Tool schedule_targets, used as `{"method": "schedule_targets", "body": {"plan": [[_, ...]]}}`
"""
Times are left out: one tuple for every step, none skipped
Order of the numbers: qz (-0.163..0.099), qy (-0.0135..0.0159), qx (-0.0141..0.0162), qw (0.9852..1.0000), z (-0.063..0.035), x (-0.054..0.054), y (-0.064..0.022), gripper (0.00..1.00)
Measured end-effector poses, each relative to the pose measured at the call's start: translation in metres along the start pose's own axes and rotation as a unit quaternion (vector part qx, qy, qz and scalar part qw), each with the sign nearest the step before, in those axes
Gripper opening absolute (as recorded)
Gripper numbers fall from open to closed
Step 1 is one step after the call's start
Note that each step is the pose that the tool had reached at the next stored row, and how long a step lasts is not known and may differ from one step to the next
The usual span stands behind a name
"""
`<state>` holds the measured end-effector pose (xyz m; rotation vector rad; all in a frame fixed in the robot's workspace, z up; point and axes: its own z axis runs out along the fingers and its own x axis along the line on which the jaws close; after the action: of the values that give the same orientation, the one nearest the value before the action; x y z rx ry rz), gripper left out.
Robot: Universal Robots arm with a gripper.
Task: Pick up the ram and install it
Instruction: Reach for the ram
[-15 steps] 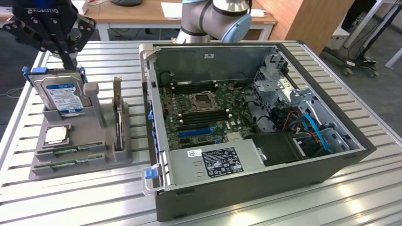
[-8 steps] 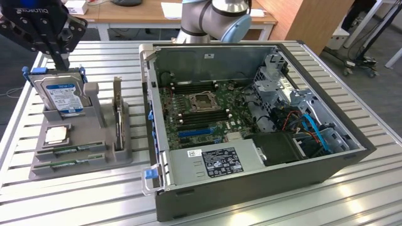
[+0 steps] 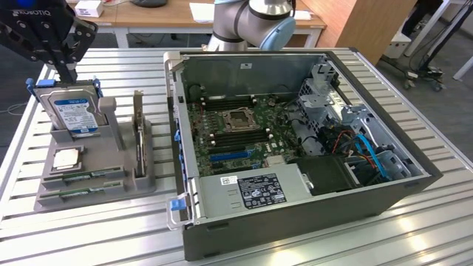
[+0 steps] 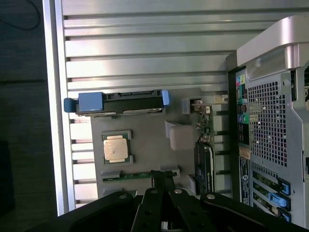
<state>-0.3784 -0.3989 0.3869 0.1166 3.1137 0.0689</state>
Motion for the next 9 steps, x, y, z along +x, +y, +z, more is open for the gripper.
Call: {"method": "schedule_targets", "body": {"plan": [[0.000, 0.0000, 0.0000, 1.0000, 0.0000, 0.0000, 0.0000, 0.10], [0.000, 0.0000, 0.0000, 1.0000, 0.0000, 0.0000, 0.0000, 0.10], [0.000, 0.0000, 0.0000, 1.0000, 0.0000, 0.0000, 0.0000, 0.10], [0.000, 0.0000, 0.0000, 1.0000, 0.0000, 0.0000, 0.0000, 0.10], [0.000, 0.0000, 0.0000, 1.0000, 0.0000, 0.0000, 0.0000, 0.10], [0.000, 0.0000, 0.0000, 1.0000, 0.0000, 0.0000, 0.0000, 0.10], [0.000, 0.0000, 0.0000, 1.0000, 0.0000, 0.0001, -0.0001, 0.10], [0.000, 0.0000, 0.0000, 1.0000, 0.0000, 0.0001, -0.0004, 0.10], [0.000, 0.0000, 0.0000, 1.0000, 0.0000, 0.0001, -0.0010, 0.10]]}}
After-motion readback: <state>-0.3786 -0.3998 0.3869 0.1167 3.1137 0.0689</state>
